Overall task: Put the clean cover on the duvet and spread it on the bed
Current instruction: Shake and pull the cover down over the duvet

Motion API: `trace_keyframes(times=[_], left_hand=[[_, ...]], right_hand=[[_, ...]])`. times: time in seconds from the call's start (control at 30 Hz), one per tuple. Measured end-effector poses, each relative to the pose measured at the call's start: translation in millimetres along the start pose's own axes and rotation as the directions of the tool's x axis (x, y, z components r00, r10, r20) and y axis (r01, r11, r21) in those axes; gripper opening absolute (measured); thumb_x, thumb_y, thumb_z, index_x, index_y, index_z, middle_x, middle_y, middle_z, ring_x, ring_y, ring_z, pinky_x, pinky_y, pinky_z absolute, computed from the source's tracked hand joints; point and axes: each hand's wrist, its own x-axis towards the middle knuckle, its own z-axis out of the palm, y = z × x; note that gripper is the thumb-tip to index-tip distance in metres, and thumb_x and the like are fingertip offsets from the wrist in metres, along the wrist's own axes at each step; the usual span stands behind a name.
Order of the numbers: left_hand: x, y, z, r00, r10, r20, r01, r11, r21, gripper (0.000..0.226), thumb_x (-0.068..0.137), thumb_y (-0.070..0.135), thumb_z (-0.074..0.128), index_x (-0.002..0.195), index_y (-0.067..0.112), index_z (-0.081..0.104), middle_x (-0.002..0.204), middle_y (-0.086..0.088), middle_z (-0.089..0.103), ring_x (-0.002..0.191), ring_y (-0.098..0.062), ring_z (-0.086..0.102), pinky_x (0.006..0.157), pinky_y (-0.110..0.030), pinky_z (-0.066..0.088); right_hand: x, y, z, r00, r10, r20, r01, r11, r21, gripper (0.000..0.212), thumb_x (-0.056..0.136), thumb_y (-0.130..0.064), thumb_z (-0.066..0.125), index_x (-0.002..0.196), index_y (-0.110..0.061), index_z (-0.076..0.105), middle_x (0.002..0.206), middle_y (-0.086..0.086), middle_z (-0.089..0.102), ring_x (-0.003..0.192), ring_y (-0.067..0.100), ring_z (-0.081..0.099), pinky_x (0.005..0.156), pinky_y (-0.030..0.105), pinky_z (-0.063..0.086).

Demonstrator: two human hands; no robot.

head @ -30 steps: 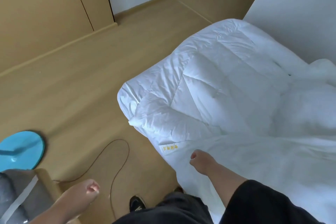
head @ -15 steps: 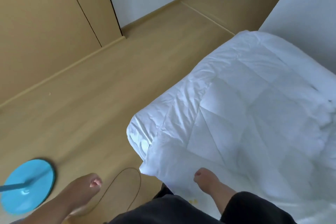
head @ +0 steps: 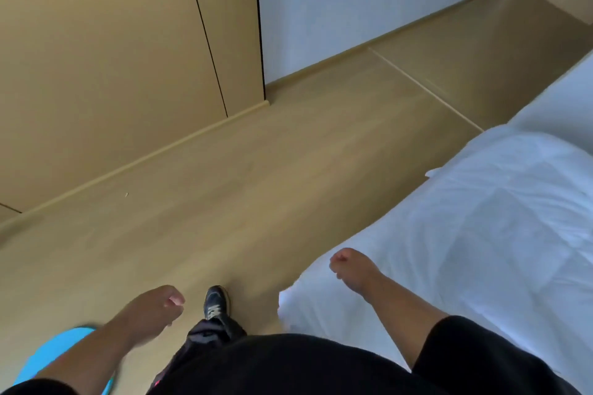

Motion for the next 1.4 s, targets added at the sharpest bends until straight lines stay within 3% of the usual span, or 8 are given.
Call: trace_keyframes(times=[0.13,0.27,0.43,1.0,1.13,1.2,1.27,1.4], left_hand=[[65.7,14.1,-108.3,0.997,0.071,-0.007,-0.071,0.997,0.028,0.008,0.097,0.027,0.06,0.096,0.033,0.064,0.097,0.009,0.069,0.082,-0.009,0.068,0.07,-0.025,0.048],[116.7,64.8,-199.6,0.983,0.183,-0.011,-0.182,0.979,0.092,0.009,0.097,0.034,0.058,0.093,0.038,0.064,0.098,0.013,0.067,0.087,-0.006,0.065,0.073,-0.025,0.047],[179.0,169.3,-245.3,0.95,0.304,0.064,-0.31,0.943,0.117,0.01,0.098,0.031,0.057,0.096,0.037,0.064,0.099,0.01,0.067,0.091,-0.011,0.064,0.078,-0.029,0.047],[331.9,640.1,-247.6,0.812,0.509,0.287,-0.584,0.728,0.36,0.006,0.099,0.025,0.056,0.101,0.028,0.061,0.099,0.002,0.066,0.09,-0.015,0.063,0.073,-0.023,0.046],[354.3,743.5,-220.2,0.733,0.55,0.401,-0.68,0.569,0.463,0.01,0.096,0.029,0.056,0.104,0.033,0.061,0.1,0.014,0.065,0.092,-0.001,0.062,0.077,-0.017,0.046],[369.2,797.3,-203.1,0.684,0.558,0.47,-0.729,0.49,0.479,0.009,0.095,0.031,0.057,0.103,0.033,0.061,0.099,0.013,0.066,0.09,-0.001,0.063,0.077,-0.019,0.047],[383.6,852.4,-183.0,0.644,0.549,0.532,-0.764,0.424,0.487,0.007,0.095,0.031,0.057,0.101,0.032,0.061,0.096,0.011,0.067,0.087,-0.004,0.064,0.074,-0.022,0.049],[413.1,966.4,-131.4,0.534,0.541,0.65,-0.841,0.259,0.476,0.004,0.094,0.032,0.058,0.096,0.033,0.061,0.089,0.01,0.069,0.081,-0.006,0.067,0.074,-0.024,0.051]], right_hand=[[34.8,-66.7,7.2,0.996,0.064,-0.054,-0.059,0.995,0.078,0.017,0.092,-0.024,0.055,0.094,-0.009,0.064,0.096,0.008,0.068,0.085,0.019,0.061,0.076,0.033,0.048],[64.6,-130.1,-12.4,0.992,0.075,-0.101,-0.061,0.989,0.138,0.013,0.094,-0.025,0.055,0.095,-0.019,0.066,0.097,0.001,0.069,0.093,0.02,0.065,0.082,0.034,0.052],[94.4,-161.0,-53.0,0.976,0.111,-0.188,-0.06,0.965,0.255,0.007,0.096,-0.035,0.057,0.097,-0.032,0.063,0.1,-0.006,0.067,0.093,0.012,0.064,0.075,0.026,0.053],[235.9,-98.4,-362.5,0.889,0.333,-0.314,-0.15,0.86,0.488,0.01,0.094,-0.026,0.054,0.097,-0.024,0.064,0.1,-0.006,0.065,0.092,0.012,0.063,0.082,0.029,0.056],[227.3,-58.0,-422.3,0.803,0.461,-0.378,-0.186,0.796,0.576,0.031,0.089,-0.019,0.051,0.107,0.004,0.063,0.088,0.015,0.064,0.077,0.015,0.054,0.087,0.047,0.056],[226.1,-39.3,-444.7,0.749,0.534,-0.391,-0.209,0.752,0.626,0.039,0.085,-0.014,0.048,0.112,0.013,0.054,0.081,0.019,0.054,0.077,0.017,0.044,0.069,0.041,0.049],[226.2,-22.1,-463.1,0.689,0.604,-0.401,-0.215,0.699,0.682,0.039,0.082,-0.012,0.046,0.111,0.014,0.052,0.079,0.015,0.047,0.079,0.018,0.039,0.068,0.032,0.033],[234.5,10.0,-500.1,0.574,0.729,-0.374,-0.159,0.547,0.822,0.034,0.086,-0.013,0.049,0.105,0.015,0.055,0.083,0.005,0.044,0.079,0.019,0.041,0.064,0.03,0.031]])
